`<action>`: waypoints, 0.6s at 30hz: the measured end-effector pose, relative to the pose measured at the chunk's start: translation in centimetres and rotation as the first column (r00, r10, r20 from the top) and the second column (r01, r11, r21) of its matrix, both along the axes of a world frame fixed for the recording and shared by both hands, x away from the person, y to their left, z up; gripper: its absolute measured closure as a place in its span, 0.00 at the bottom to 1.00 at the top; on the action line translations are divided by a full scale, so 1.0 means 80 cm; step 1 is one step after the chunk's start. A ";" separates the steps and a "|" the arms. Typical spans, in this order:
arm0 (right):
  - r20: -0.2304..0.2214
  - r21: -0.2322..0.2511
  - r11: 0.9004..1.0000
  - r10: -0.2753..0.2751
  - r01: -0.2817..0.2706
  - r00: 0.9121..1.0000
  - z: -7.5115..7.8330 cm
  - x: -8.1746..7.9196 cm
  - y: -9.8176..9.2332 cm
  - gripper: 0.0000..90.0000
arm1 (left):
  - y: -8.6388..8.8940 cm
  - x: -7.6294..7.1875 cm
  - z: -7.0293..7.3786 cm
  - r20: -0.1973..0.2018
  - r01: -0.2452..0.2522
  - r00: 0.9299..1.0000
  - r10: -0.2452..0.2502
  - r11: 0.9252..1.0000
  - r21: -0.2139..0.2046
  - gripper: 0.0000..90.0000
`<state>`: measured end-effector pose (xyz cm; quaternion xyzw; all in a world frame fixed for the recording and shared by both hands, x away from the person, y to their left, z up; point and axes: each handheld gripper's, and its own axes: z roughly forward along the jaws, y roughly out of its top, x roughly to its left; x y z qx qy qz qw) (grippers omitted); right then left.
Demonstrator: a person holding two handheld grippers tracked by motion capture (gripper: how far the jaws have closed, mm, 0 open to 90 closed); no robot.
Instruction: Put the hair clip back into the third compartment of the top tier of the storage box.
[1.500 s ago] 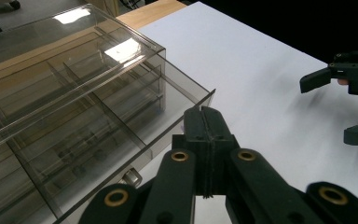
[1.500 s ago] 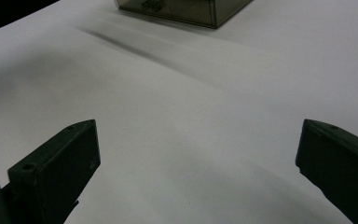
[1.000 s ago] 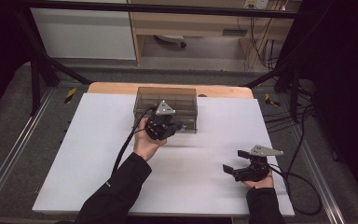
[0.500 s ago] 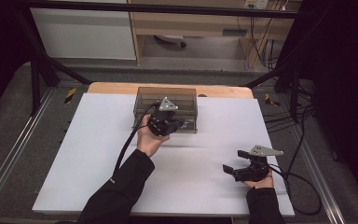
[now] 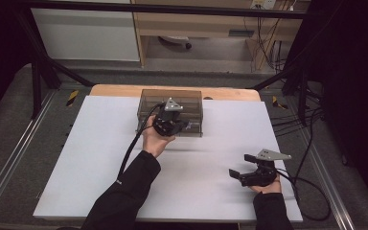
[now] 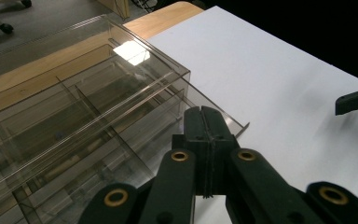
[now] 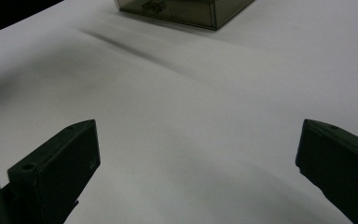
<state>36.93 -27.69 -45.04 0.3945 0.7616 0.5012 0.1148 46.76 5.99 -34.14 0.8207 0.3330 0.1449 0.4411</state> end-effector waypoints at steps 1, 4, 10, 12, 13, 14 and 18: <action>-0.003 0.001 1.000 -0.001 0.001 1.000 0.000 0.000 0.000 0.00 | 0.000 0.001 -0.001 -0.002 -0.001 1.000 0.001 1.000 0.001 1.00; -0.002 0.000 1.000 -0.002 0.002 1.000 0.000 0.000 0.000 0.00 | 0.000 0.004 -0.003 -0.003 -0.003 1.000 0.003 1.000 0.005 1.00; -0.005 0.001 1.000 -0.002 0.002 1.000 0.000 0.000 0.000 0.00 | 0.000 0.010 -0.007 -0.008 -0.012 1.000 0.012 1.000 0.005 1.00; -0.004 0.001 1.000 -0.002 0.002 1.000 0.000 0.000 0.000 0.00 | 0.000 0.012 -0.008 -0.006 -0.014 1.000 0.014 1.000 0.002 1.00; -0.004 0.001 1.000 -0.002 0.002 1.000 0.000 0.000 0.000 0.00 | 0.000 0.013 -0.009 -0.008 -0.014 1.000 0.014 1.000 0.000 1.00; -0.003 0.001 1.000 -0.001 0.001 1.000 0.000 0.000 0.000 0.00 | -0.001 0.014 -0.009 -0.006 -0.016 1.000 0.016 1.000 0.000 1.00; -0.005 0.001 1.000 -0.002 0.002 1.000 0.000 0.000 0.000 0.00 | -0.001 0.017 -0.013 -0.008 -0.020 1.000 0.020 1.000 0.008 1.00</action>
